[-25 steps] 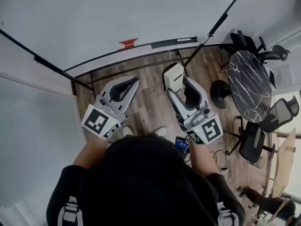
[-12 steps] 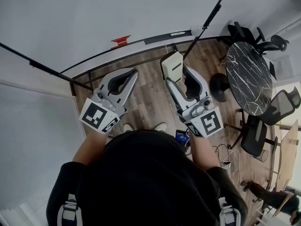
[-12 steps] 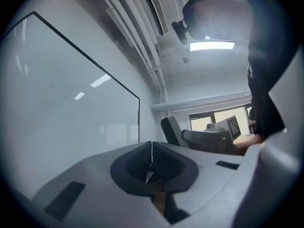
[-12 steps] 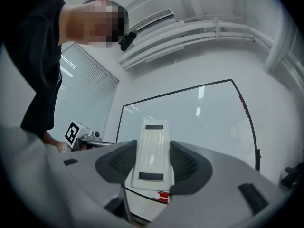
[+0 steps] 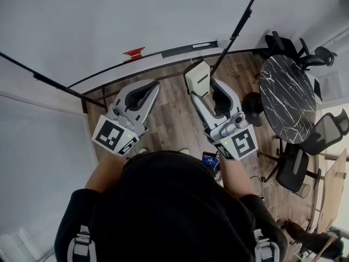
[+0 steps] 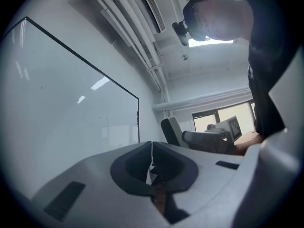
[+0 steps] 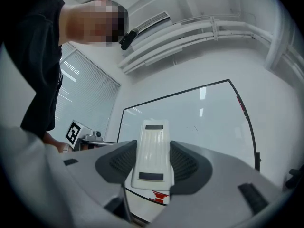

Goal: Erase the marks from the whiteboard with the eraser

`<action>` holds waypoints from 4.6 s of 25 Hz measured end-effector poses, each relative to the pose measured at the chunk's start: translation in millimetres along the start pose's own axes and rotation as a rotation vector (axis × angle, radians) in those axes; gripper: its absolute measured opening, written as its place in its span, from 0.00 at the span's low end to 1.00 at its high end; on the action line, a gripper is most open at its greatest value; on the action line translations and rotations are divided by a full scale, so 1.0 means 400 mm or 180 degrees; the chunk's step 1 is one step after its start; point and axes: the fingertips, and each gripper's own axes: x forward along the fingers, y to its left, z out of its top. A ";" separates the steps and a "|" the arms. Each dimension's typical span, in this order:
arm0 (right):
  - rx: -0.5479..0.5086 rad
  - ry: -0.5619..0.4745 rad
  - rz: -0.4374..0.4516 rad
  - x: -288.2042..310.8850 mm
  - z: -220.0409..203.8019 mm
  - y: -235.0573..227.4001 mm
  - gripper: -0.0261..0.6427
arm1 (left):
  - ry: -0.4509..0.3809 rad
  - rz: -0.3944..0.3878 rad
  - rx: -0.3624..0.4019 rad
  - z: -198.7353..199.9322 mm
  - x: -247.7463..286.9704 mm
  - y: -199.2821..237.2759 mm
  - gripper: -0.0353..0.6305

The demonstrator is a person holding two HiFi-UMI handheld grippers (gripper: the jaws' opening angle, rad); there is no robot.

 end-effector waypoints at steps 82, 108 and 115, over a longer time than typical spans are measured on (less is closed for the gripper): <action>-0.1047 0.0147 -0.0911 0.911 -0.007 -0.578 0.37 | -0.0105 0.0251 -0.0037 0.006 0.365 0.773 0.06; -0.0527 0.0195 -0.1410 0.760 -0.036 -0.850 0.37 | -0.0032 0.0221 -0.0086 -0.029 0.408 0.738 0.06; -0.0442 0.0211 -0.1297 0.754 -0.028 -0.832 0.37 | 0.0003 0.0293 0.0036 -0.017 0.396 0.739 0.06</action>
